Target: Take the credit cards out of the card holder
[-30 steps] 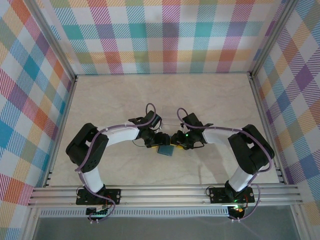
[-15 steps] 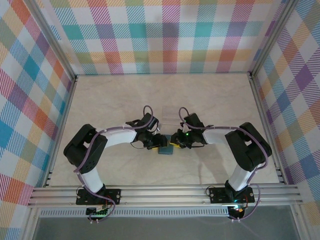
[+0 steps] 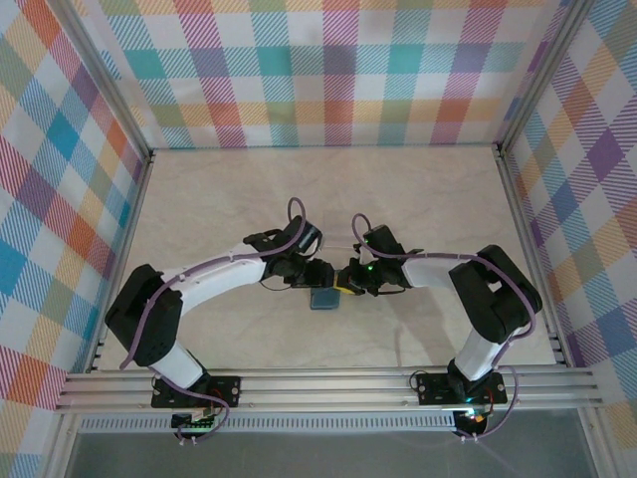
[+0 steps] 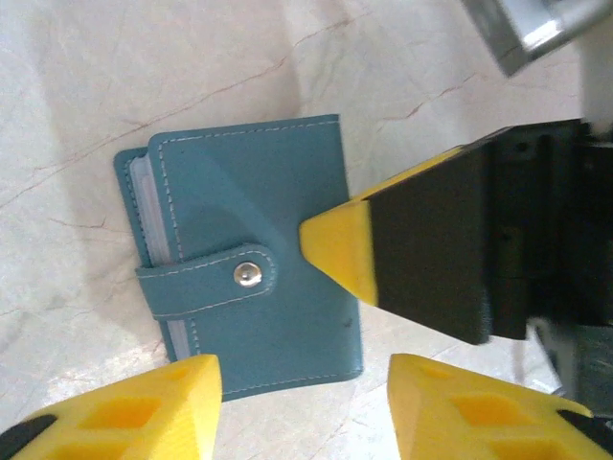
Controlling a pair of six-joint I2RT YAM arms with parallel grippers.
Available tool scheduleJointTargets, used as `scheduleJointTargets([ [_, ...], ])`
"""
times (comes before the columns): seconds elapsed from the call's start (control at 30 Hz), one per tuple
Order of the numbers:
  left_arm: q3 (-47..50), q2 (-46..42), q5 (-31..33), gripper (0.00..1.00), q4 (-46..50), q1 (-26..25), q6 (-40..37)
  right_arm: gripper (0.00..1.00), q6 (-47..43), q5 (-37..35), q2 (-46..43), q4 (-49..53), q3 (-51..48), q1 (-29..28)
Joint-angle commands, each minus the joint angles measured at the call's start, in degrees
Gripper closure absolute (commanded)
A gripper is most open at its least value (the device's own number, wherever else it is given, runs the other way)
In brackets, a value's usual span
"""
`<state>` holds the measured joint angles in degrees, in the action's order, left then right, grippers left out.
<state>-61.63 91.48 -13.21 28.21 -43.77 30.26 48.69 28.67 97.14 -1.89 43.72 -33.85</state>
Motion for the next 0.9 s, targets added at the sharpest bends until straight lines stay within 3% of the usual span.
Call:
scheduleJointTargets([
  [0.0,-1.2,2.8,-2.0,0.56,2.3,-0.6,-0.1,0.98,-1.6,1.5,-0.7,3.8,1.5,-0.5],
  [0.3,-3.1,7.0,-2.1,0.61,3.6,-0.9,-0.3,0.97,-1.9,2.7,0.6,4.2,2.3,-0.5],
  [0.43,-3.8,8.3,-1.8,0.60,3.6,-0.9,-0.4,0.98,-1.7,3.3,1.5,3.6,2.4,-0.8],
  [0.6,-5.6,11.4,0.1,0.53,6.0,-0.8,-1.2,0.98,-1.2,3.8,2.1,3.2,2.5,-1.1],
  [0.87,-7.0,14.3,4.7,0.55,9.5,-1.0,-1.9,0.98,-1.5,3.7,2.0,3.5,2.1,-1.3],
])
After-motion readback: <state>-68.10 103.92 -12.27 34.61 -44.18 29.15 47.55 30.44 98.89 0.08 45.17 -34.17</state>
